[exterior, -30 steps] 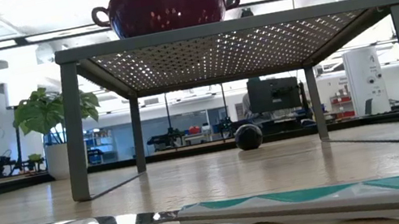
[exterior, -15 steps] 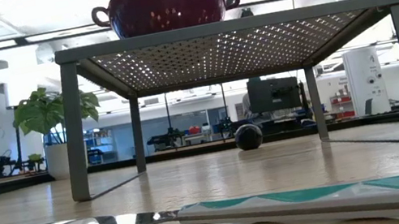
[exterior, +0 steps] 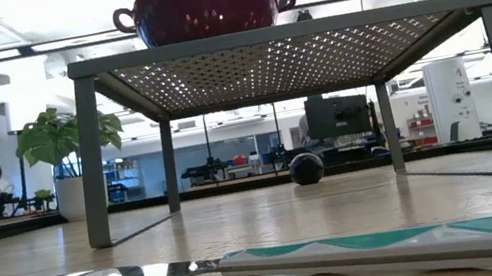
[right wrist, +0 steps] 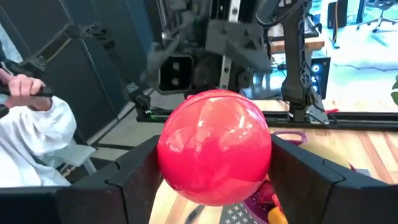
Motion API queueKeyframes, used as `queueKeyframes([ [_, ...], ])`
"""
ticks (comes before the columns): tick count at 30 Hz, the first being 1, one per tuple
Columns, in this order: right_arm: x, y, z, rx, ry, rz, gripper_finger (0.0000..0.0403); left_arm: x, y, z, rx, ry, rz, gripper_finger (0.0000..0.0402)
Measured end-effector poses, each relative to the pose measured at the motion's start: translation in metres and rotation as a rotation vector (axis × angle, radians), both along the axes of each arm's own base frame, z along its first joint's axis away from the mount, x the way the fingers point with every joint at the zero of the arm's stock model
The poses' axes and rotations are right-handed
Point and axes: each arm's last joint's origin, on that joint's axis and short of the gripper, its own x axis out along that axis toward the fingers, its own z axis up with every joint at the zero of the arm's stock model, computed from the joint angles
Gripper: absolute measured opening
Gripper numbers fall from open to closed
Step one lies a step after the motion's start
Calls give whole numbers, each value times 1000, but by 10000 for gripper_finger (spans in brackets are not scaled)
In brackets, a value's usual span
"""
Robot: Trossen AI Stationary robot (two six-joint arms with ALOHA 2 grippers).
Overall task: Pick & Place Fruit
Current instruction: Put the tomato into the purple strainer bowl
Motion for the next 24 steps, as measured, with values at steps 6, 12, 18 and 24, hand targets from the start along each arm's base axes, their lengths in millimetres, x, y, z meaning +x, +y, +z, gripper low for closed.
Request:
queueKeyframes([
  [6, 2, 0, -2, 1, 9, 0, 272, 14, -5, 19, -12, -16, 36, 246],
  [12, 1, 0, -1, -11, 2, 1, 257, 27, -6, 18, -5, 60, 57, 273],
  [18, 1, 0, -1, -13, 3, 1, 255, 29, -7, 23, 19, 59, 15, 321],
  [24, 1, 0, -1, -12, 2, 0, 275, 33, -4, 18, 87, 97, -41, 323],
])
